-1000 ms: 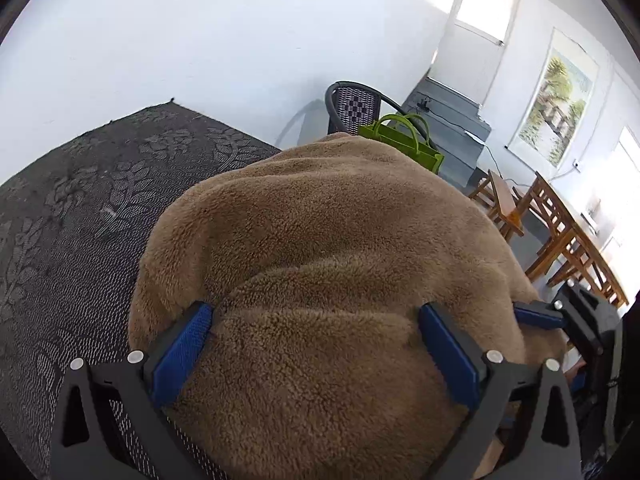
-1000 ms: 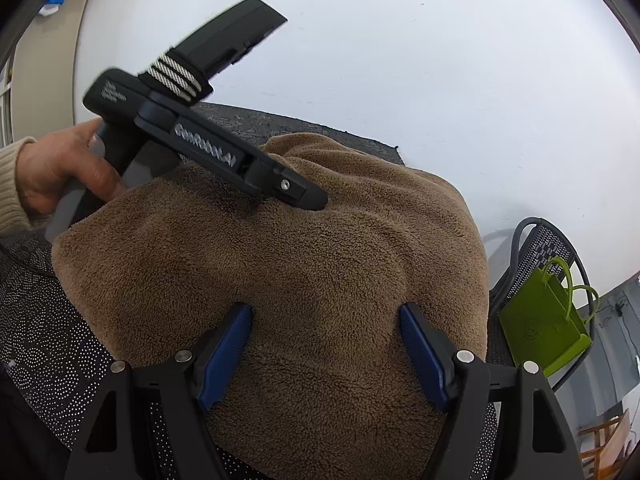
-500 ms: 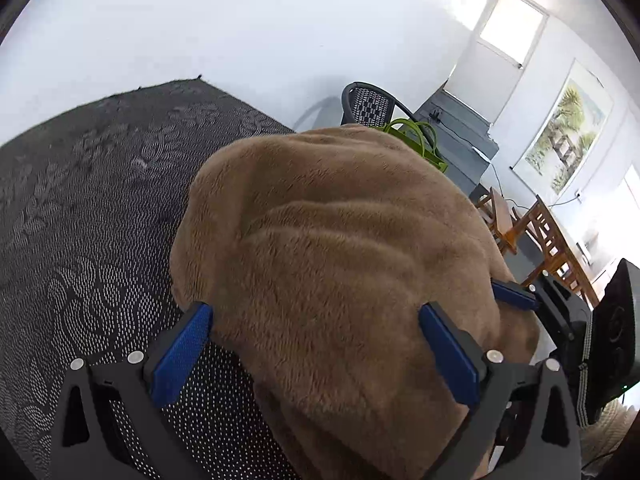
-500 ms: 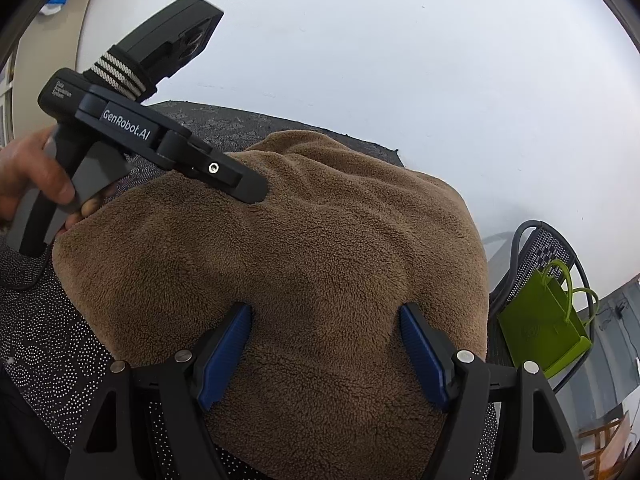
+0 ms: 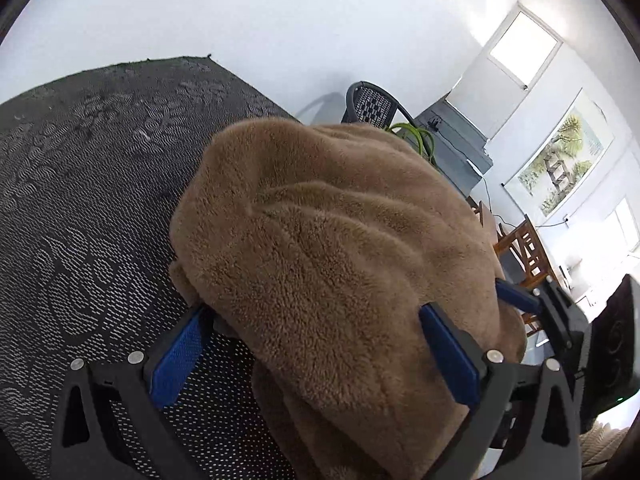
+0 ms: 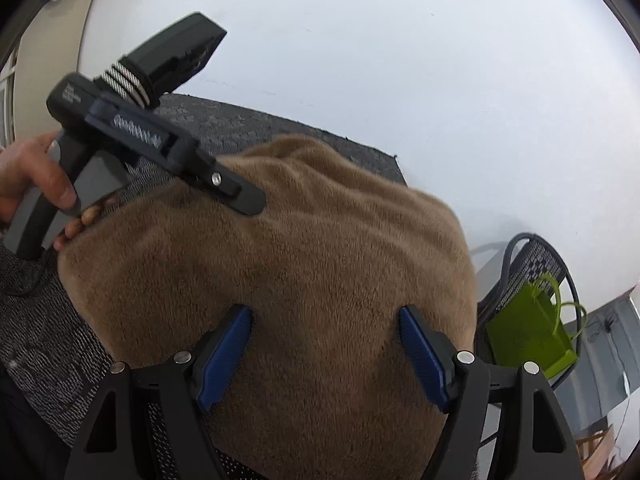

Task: Fold clothes

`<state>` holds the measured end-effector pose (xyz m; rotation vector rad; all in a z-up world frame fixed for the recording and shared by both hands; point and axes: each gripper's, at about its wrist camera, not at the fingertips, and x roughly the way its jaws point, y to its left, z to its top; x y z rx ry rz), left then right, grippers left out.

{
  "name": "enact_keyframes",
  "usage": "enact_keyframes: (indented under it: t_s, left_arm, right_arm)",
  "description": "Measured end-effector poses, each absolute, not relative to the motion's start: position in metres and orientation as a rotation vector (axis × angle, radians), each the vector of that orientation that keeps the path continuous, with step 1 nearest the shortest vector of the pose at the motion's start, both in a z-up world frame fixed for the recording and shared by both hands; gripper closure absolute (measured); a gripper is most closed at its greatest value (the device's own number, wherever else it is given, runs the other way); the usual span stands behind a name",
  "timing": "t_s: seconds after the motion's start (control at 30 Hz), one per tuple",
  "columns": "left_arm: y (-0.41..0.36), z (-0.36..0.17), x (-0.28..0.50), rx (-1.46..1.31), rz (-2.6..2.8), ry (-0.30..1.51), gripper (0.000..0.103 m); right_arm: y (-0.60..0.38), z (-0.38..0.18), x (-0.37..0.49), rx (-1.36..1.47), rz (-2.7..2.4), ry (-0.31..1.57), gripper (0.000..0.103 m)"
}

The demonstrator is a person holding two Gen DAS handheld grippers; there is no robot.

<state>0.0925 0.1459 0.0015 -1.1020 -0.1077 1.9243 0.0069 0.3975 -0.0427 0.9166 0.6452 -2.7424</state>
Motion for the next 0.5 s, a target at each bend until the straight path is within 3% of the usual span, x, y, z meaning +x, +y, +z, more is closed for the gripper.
enact_keyframes:
  t_s: [0.5]
  left_arm:
    - [0.09, 0.01, 0.078, -1.104, 2.012, -0.267, 0.0]
  right_arm:
    - [0.359, -0.024, -0.066, 0.872, -2.615, 0.675, 0.025]
